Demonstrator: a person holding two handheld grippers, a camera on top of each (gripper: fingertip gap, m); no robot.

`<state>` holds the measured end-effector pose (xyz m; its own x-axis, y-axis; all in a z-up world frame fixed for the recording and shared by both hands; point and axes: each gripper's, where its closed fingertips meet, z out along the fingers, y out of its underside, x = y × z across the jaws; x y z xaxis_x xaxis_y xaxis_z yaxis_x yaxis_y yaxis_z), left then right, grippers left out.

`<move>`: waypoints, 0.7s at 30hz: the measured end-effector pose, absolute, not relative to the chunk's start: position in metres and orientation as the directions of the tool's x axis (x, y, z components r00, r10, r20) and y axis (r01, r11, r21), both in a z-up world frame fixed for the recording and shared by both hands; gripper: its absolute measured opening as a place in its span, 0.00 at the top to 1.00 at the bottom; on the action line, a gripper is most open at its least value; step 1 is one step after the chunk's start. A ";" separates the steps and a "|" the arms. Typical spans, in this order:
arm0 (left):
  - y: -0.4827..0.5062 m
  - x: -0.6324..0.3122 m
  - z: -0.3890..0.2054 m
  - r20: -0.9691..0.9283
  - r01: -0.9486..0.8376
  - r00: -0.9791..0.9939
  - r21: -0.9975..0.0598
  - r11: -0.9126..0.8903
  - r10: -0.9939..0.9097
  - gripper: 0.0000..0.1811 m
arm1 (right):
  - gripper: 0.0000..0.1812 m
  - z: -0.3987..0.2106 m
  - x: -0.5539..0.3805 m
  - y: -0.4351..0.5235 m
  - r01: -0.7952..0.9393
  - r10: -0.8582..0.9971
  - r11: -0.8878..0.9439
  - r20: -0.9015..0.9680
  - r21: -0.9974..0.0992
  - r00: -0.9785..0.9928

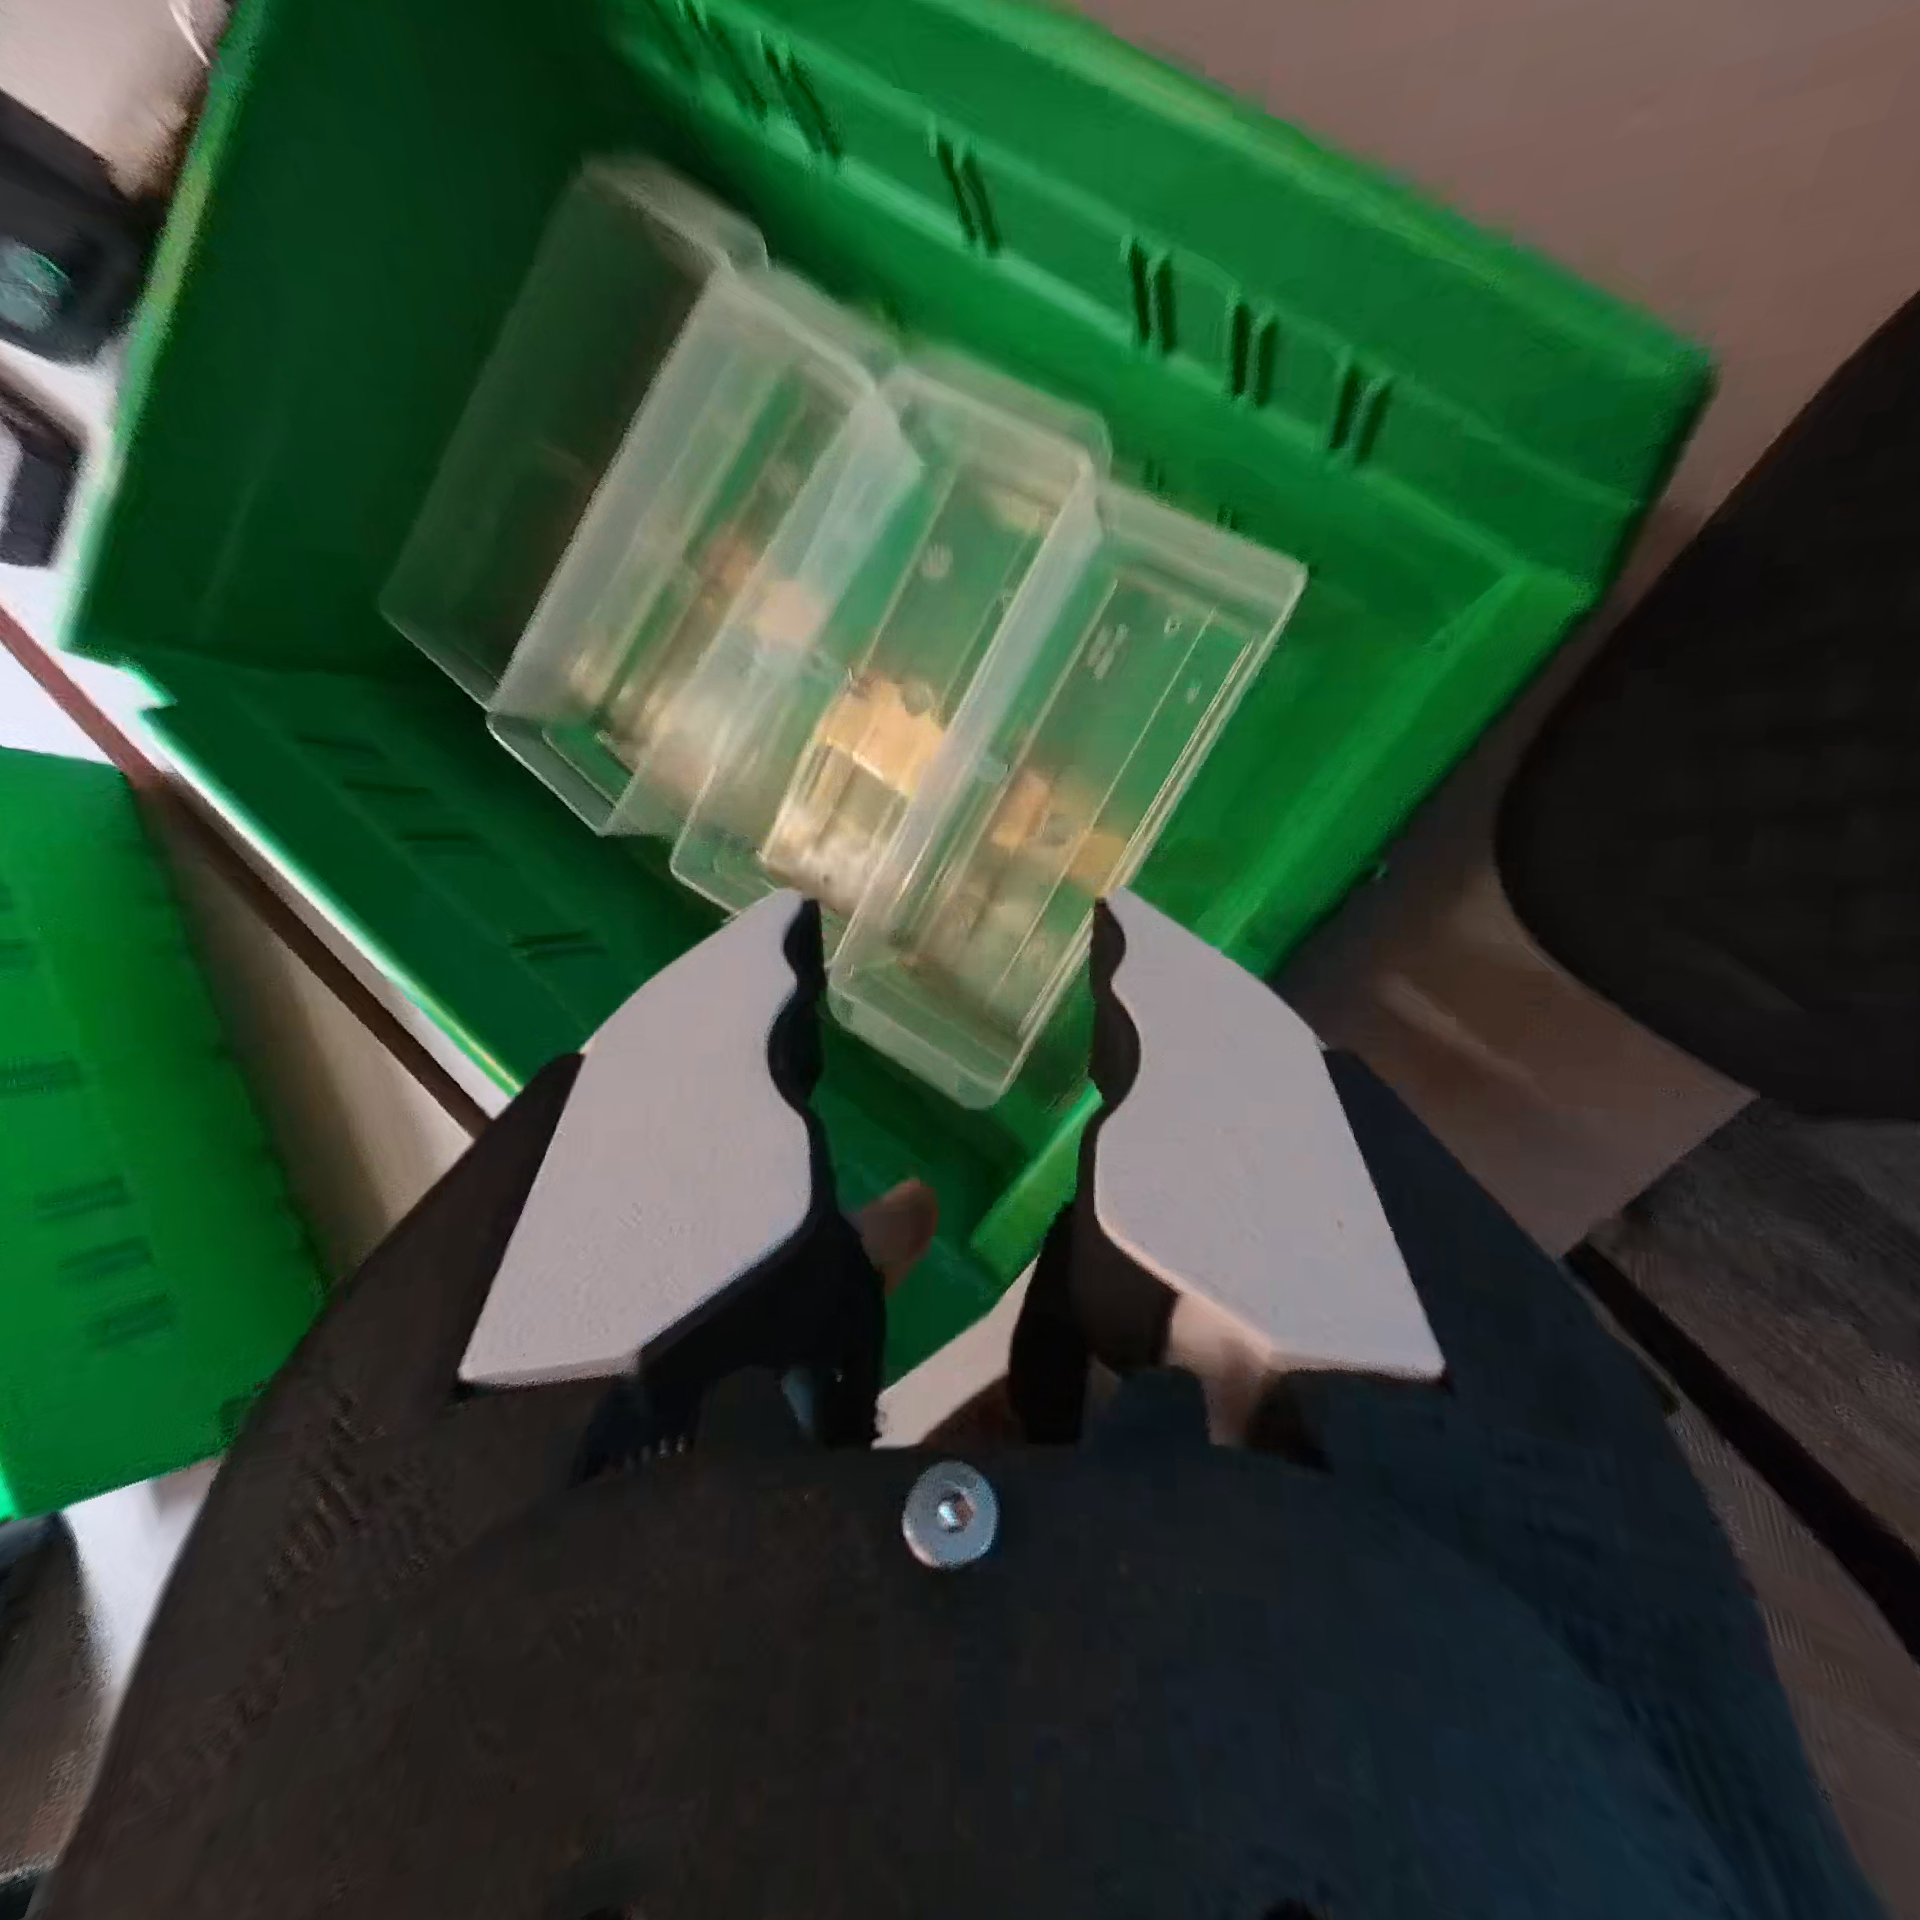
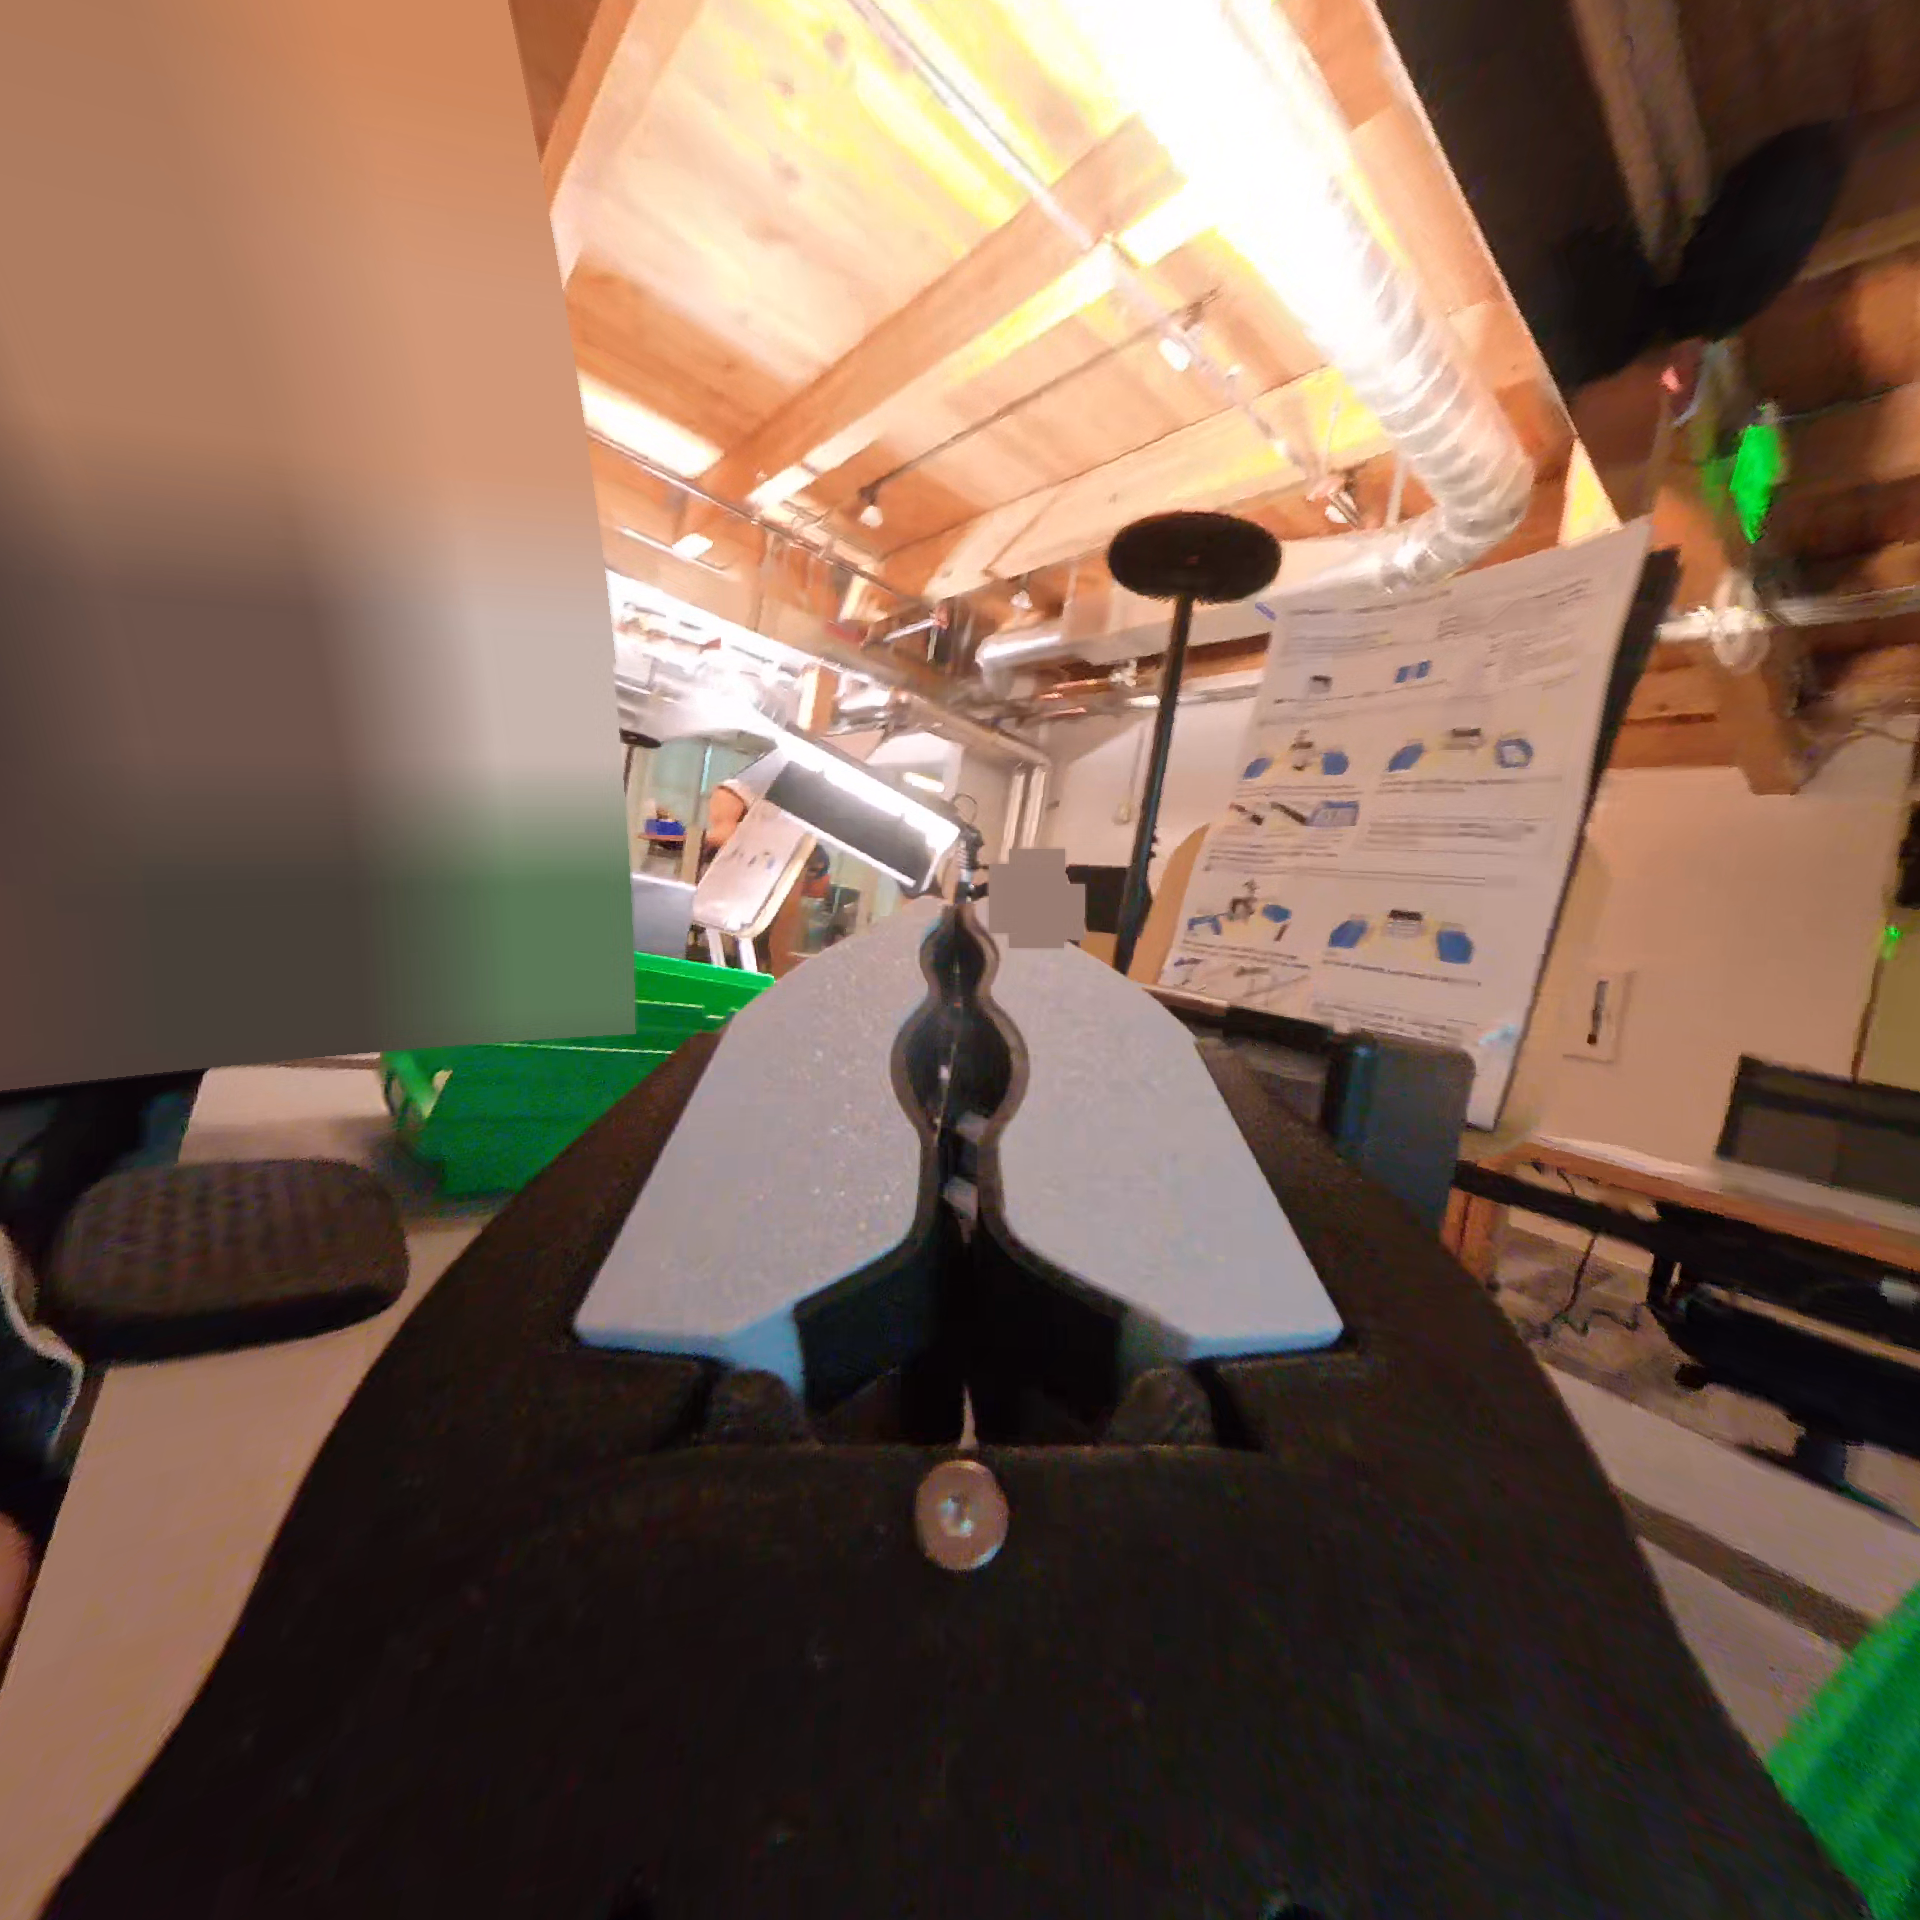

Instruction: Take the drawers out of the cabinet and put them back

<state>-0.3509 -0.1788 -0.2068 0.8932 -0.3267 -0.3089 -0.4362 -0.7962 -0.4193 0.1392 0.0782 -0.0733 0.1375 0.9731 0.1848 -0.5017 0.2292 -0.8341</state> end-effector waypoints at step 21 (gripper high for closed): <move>-0.189 -0.403 -0.271 -0.286 -0.180 0.946 -0.075 -0.981 -0.152 0.85 | 0.78 -0.077 0.129 0.073 -0.494 0.949 0.315 0.258 -0.811 0.181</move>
<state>-0.4029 -0.1893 -0.2710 0.9463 -0.1516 -0.2855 -0.1797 -0.9809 -0.0748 0.1291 0.0732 -0.0770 0.1806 0.9490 0.2583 -0.4938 0.3146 -0.8107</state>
